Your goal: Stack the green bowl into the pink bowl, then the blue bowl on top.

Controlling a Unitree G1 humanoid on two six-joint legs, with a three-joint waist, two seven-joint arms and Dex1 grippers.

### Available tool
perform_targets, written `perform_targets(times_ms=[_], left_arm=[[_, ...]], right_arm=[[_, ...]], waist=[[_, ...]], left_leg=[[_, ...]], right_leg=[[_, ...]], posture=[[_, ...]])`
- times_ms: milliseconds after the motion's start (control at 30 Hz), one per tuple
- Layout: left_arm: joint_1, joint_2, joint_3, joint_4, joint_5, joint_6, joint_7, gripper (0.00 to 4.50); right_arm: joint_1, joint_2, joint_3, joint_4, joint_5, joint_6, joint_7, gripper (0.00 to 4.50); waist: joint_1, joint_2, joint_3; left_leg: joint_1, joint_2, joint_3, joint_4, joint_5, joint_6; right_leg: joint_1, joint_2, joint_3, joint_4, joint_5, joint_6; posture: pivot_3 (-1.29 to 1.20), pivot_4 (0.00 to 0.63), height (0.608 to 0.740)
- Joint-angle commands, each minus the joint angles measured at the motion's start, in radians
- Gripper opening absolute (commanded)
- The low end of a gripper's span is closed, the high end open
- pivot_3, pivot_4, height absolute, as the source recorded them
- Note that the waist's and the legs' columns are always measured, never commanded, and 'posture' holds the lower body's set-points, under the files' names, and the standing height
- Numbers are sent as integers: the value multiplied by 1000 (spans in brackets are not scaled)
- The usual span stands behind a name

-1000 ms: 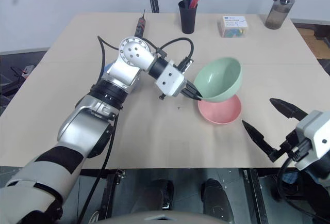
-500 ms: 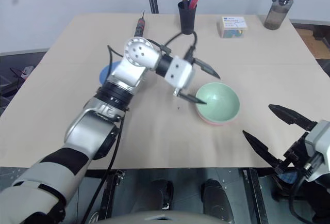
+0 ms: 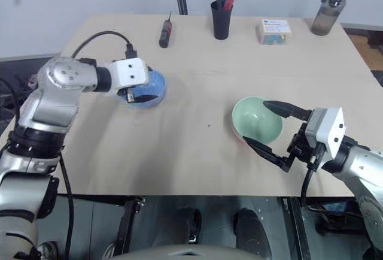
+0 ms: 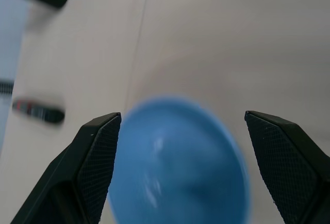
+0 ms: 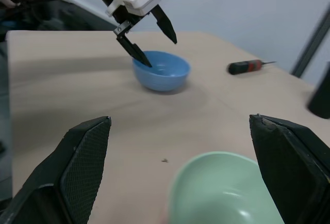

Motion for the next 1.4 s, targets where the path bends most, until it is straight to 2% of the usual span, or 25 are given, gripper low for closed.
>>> perform_targets(times_ms=[33,200,300,400,500,667,767,867,1067,1400], left_arm=[[35,29,2,-105,33,77,24,4086],[113,45,-26,-141,74,119,50,4086],[121,36,-64,-77,121,66,110,4086],[105,15,-87,-14,132,20,147,3433],[87,-6,-87,8,118,8,145,2059],[70,-34,-63,-7,58,24,102,62],[68,-53,-35,-48,-31,37,51,62],[78,-51,-22,-92,-118,-34,-1,62],[-2,-142,-37,-175,-312,-91,-101,62],[-241,-364,-181,68,-346,-367,-226,62]], right_arm=[[-42,-11,21,29,-11,-31,35,4500],[-81,-11,36,70,-20,-38,59,4500],[-87,-6,44,79,-29,-44,62,4500],[-85,-4,44,77,-37,-45,60,4500],[-75,-3,32,74,-42,-44,57,4500],[-52,-4,10,64,-46,-44,49,4500],[-27,-2,-8,51,-47,-45,35,4500],[-3,-3,-25,39,-47,-46,25,4500],[45,-2,-74,14,-38,-38,-6,4500],[295,18,-270,-57,-41,-43,-12,4500]], waist=[[-1,0,0],[-7,0,0],[-8,0,0],[-9,0,0],[-8,0,0],[-9,0,0],[-8,0,0],[-10,0,0],[-4,0,0],[-3,0,0]], left_leg=[[0,0,0,0,-2,3],[0,0,1,0,-2,3],[0,0,1,0,-2,3],[0,0,1,0,-2,3],[0,0,1,0,-2,3],[0,0,1,0,-2,3],[0,0,1,0,-2,3],[0,0,1,0,-2,3],[0,0,1,0,-2,3],[1,-1,2,0,-2,3]], right_leg=[[0,0,0,0,0,0],[0,0,1,0,0,0],[0,0,1,0,0,0],[0,0,1,1,0,0],[0,0,1,1,0,0],[-1,0,1,1,0,0],[-1,0,1,1,0,0],[-1,0,1,1,0,0],[-1,-1,1,1,0,0],[1,0,2,0,0,0]], posture=[[0,150,740],[0,150,740],[0,150,740],[0,150,740],[0,150,740],[0,150,740],[0,150,740],[0,150,740],[0,150,740],[0,150,740]])
